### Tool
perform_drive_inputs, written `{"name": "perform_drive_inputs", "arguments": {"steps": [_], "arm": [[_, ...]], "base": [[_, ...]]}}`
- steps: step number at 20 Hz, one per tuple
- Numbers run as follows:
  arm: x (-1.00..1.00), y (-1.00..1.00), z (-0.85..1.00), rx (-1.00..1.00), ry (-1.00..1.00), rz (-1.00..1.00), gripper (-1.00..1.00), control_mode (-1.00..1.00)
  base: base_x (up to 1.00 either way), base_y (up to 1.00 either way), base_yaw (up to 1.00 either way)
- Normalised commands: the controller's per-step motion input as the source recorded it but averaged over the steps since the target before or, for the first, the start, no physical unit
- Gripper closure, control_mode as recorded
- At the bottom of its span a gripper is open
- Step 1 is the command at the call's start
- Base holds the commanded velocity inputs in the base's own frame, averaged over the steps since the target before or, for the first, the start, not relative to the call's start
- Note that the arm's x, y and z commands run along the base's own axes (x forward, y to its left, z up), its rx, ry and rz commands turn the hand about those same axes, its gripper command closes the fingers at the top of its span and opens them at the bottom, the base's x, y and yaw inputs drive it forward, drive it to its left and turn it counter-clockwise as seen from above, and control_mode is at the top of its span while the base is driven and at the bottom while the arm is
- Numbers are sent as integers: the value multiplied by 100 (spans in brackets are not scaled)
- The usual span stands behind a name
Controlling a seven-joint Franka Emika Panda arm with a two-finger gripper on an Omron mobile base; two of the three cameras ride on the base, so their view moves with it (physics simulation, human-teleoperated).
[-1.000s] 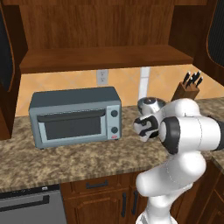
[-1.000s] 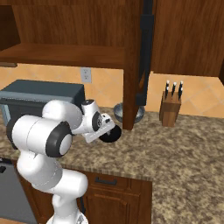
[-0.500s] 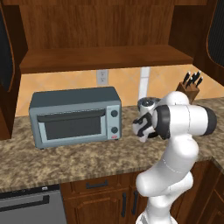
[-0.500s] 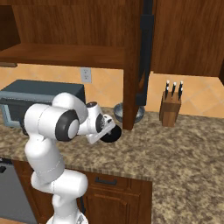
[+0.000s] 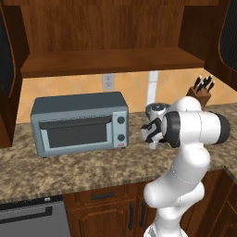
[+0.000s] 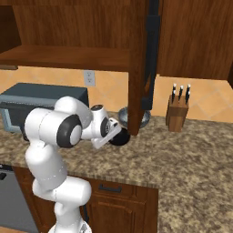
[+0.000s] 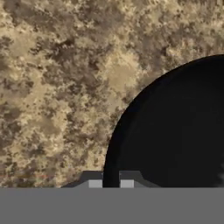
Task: Pick up the bowls on the counter and stack them on top of one another in the open cabinet. Place the smaller bowl on top of the larger bowl.
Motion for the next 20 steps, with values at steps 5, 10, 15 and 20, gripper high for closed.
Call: {"name": "perform_drive_inputs", "arguments": {"steps": [5,10,15,20], "arm": [[-47,-38,96,-2,-29,12,100,-100],[34,-47,100,-3,-18,15,100,-100],[100,-29,43,-1,0,11,100,-100],[100,0,-18,-5,7,7,100,-100]], "base": [[0,0,0],[0,0,0],[0,0,0],[0,0,0]]}}
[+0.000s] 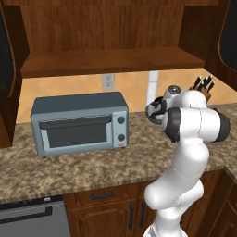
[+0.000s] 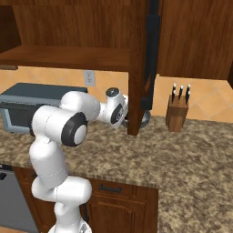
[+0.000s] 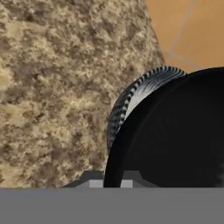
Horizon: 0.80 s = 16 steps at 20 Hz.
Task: Pick up the bowls on the counter and stack them on top of one another in the open cabinet. Place the smaller bowl on top of the larger bowl.
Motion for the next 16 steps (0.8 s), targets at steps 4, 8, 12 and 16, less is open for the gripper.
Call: {"name": "perform_drive_inputs", "arguments": {"steps": [4,8,12,16], "arm": [[94,0,-60,-13,10,9,100,-100],[71,-2,-48,-13,4,8,100,-100],[19,-15,-26,-6,0,3,100,-100],[-19,-5,-3,0,-5,1,-100,-100]], "base": [[0,0,0],[0,0,0],[0,0,0],[0,0,0]]}}
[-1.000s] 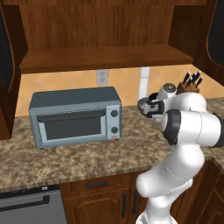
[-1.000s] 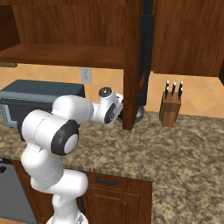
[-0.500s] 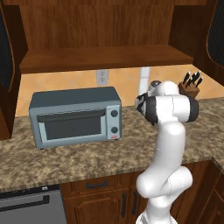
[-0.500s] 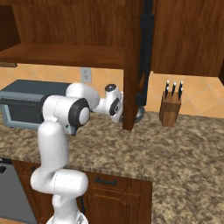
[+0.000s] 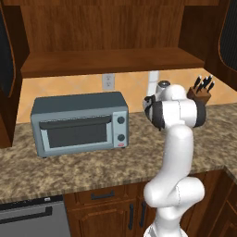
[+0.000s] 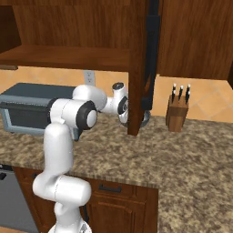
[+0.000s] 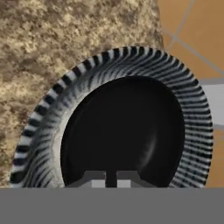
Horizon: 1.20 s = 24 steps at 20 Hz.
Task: Pick up the bowls on the counter and stack them on top of one another in the open cabinet. Place the smaller bowl on top of the larger bowl.
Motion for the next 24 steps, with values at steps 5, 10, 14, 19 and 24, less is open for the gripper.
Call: {"name": "perform_drive_inputs", "arguments": {"steps": [5,10,14,19,24], "arm": [[-100,28,0,1,-1,-1,-100,-100],[-38,31,-27,0,-2,-15,-100,-100],[46,0,-34,0,0,-16,-100,-100],[57,0,-31,-1,0,-14,-100,-100],[60,0,-37,-2,0,-10,-100,-100]], "base": [[0,0,0],[0,0,0],[0,0,0],[0,0,0],[0,0,0]]}}
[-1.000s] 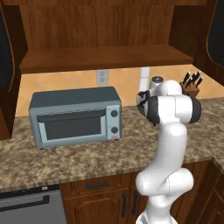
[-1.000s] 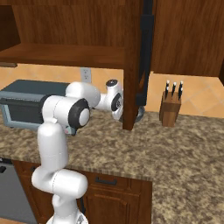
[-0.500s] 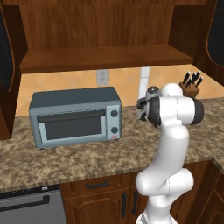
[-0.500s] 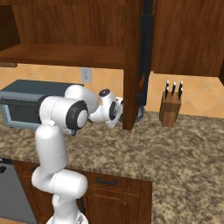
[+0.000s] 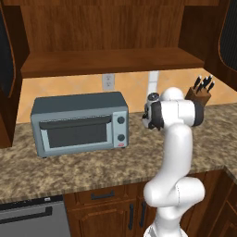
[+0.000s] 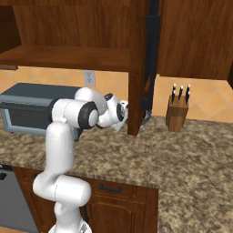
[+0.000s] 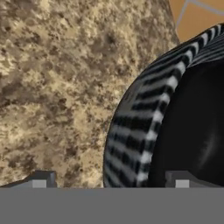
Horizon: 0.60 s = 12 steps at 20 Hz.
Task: Pick up the bowls on the counter and stack them on top of one another in the open cabinet. Place the smaller bowl on top of the larger bowl.
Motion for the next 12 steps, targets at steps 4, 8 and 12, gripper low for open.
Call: {"name": "perform_drive_inputs", "arguments": {"steps": [4,8,12], "arm": [[18,0,-58,0,0,-6,100,-100],[-4,0,-30,0,-1,-6,100,-100],[-15,0,-3,0,-5,-5,100,-100]], "base": [[0,0,0],[0,0,0],[0,0,0]]}}
